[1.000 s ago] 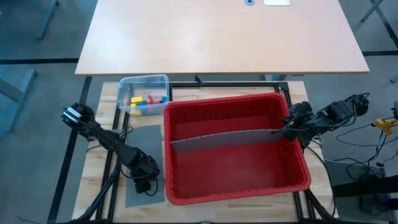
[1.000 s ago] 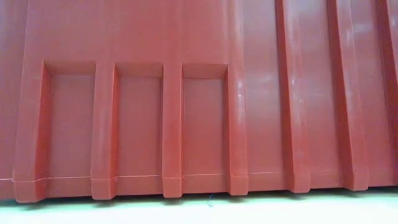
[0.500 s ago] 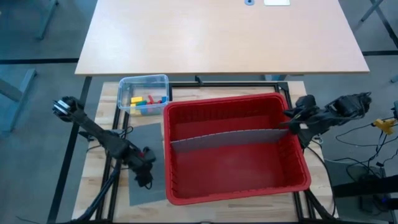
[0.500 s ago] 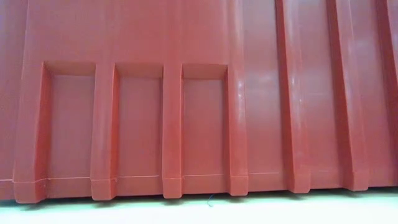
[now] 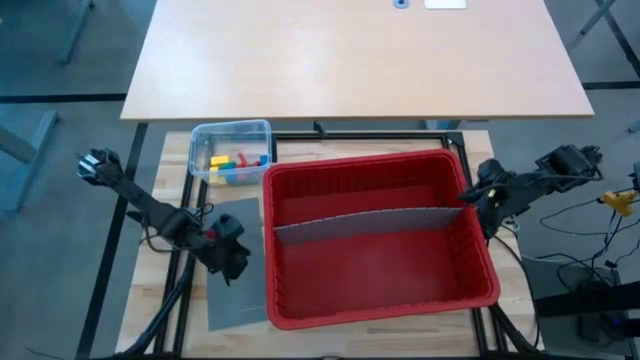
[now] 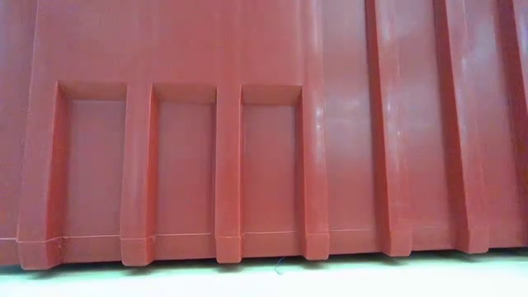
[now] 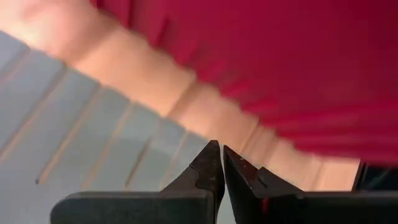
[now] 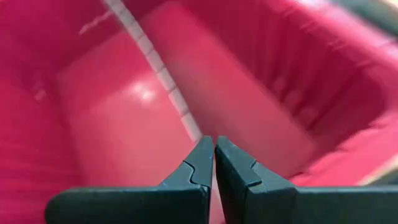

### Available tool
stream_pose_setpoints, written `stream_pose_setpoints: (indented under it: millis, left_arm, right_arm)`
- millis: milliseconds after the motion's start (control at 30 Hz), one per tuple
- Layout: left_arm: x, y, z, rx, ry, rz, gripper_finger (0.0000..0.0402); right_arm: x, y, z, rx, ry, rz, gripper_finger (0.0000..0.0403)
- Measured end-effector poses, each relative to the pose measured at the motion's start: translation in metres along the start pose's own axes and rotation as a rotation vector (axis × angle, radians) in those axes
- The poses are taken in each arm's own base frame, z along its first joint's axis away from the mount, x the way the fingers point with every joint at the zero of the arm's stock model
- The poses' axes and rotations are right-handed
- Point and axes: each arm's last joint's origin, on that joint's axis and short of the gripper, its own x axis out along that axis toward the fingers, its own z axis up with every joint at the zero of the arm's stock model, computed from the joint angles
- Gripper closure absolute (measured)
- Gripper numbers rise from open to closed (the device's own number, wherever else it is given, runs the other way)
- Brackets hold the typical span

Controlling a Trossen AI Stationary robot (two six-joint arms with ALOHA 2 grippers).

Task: Sort blocks
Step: Insert the bin divider into the red bin

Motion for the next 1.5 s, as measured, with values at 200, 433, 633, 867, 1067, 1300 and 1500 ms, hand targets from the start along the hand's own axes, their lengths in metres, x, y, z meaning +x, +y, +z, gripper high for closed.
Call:
stream_pose_setpoints:
  millis: [200,433,633,867,1067,1300,1500]
  left_arm:
    - [-0.012,0.004,0.007,-0.061,-0.126,-0.029,0.0402]
    - [-0.027,0.009,0.013,-0.132,-0.222,-0.079,0.0402]
    - [-0.035,0.012,0.018,-0.201,-0.313,-0.108,0.0388]
    - [-0.043,0.01,0.025,-0.27,-0.401,-0.173,0.0329]
    - [-0.041,0.01,0.027,-0.31,-0.411,-0.17,0.0277]
    - [-0.039,0.011,0.028,-0.339,-0.412,-0.151,0.023]
    - [-0.036,0.017,0.031,-0.37,-0.423,-0.103,0.0204]
  right_arm:
    - [0.003,0.004,0.002,-0.024,0.016,-0.015,0.0403]
    - [-0.018,-0.021,-0.006,0.116,-0.068,-0.034,0.0403]
    - [-0.028,-0.043,-0.021,0.255,-0.139,0.032,0.0403]
    - [-0.018,-0.056,-0.035,0.339,-0.209,-0.008,0.0403]
    - [-0.003,-0.052,-0.04,0.354,-0.173,-0.049,0.0403]
    - [0.002,-0.047,-0.038,0.356,-0.16,-0.081,0.0337]
    - [0.005,-0.047,-0.037,0.383,-0.192,-0.113,0.0249]
